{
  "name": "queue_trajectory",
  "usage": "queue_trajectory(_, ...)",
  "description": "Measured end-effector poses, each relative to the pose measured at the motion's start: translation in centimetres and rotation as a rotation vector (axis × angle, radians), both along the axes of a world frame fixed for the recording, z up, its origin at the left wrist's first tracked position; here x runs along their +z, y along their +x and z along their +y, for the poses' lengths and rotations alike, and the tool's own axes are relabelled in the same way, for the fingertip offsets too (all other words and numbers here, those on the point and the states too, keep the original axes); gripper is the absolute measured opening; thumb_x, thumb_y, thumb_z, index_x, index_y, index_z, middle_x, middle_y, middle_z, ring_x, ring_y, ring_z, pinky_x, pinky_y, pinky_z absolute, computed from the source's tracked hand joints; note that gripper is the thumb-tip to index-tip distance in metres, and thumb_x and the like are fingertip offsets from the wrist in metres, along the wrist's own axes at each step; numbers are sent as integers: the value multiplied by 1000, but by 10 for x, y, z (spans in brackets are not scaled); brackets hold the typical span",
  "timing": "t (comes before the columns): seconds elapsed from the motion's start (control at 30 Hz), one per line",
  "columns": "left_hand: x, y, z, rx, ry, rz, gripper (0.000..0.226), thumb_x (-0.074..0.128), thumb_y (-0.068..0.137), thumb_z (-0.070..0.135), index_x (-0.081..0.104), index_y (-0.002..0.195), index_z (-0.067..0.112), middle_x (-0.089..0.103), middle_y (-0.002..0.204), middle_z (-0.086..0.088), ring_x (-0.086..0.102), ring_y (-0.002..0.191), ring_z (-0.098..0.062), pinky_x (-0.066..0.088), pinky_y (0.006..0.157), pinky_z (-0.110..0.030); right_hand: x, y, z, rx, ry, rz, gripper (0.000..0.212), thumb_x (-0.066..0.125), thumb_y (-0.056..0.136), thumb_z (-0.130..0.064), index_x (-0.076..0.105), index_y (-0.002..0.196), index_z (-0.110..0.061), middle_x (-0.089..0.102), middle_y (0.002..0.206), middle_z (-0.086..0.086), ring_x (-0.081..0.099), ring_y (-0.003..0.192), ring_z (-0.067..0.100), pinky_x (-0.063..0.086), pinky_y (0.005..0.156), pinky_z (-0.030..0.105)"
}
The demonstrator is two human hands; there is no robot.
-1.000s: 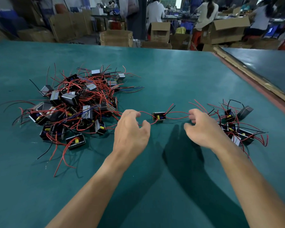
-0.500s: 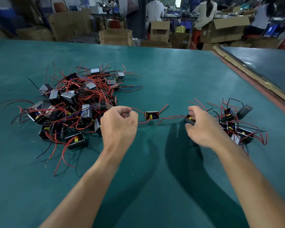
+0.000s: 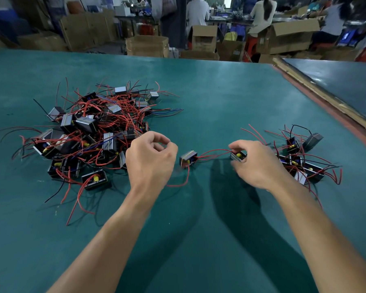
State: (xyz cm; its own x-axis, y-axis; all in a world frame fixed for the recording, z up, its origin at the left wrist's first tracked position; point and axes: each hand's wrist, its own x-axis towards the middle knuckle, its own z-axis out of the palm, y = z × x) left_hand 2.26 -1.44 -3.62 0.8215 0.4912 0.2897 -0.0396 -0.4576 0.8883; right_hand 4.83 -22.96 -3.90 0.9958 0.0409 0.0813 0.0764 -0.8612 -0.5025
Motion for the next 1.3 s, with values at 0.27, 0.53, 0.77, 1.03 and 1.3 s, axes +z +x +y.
queue_trajectory(0.27,-12,0,-6,-354,250,209,47,76,73,34,59,116,27,64,86,13,56,76,-11,47,78,-30,3,-2,1,39,-38,2,16,72,83,-22,69,72,-33,71,77,-12,66,79,15,45,69,26)
queue_trajectory(0.53,-18,1,-6,-333,464,186,20,68,80,24,66,100,26,63,96,4,55,81,-20,46,76,-32,3,3,-5,-67,138,-143,24,68,89,-23,65,66,-27,71,71,-8,67,75,20,43,67,28)
queue_trajectory(0.77,-15,4,-1,-224,184,237,18,58,86,23,52,103,24,62,78,7,57,76,-13,43,68,-33,6,3,-3,-79,461,-287,22,59,92,-18,66,72,-27,68,67,-8,69,63,17,59,71,49)
queue_trajectory(1.03,2,5,2,-315,-612,217,19,44,93,9,63,89,12,50,47,0,48,37,-15,41,38,-18,11,6,-9,-220,495,-398,18,57,90,-27,64,74,-27,65,72,-5,65,76,30,57,75,53)
queue_trajectory(1.3,1,9,3,-233,-592,205,25,48,94,19,55,70,15,48,49,-1,46,37,-16,39,42,-22,0,-1,5,-1,65,-138,12,68,86,-20,73,86,-31,69,79,-11,67,77,19,50,74,30)
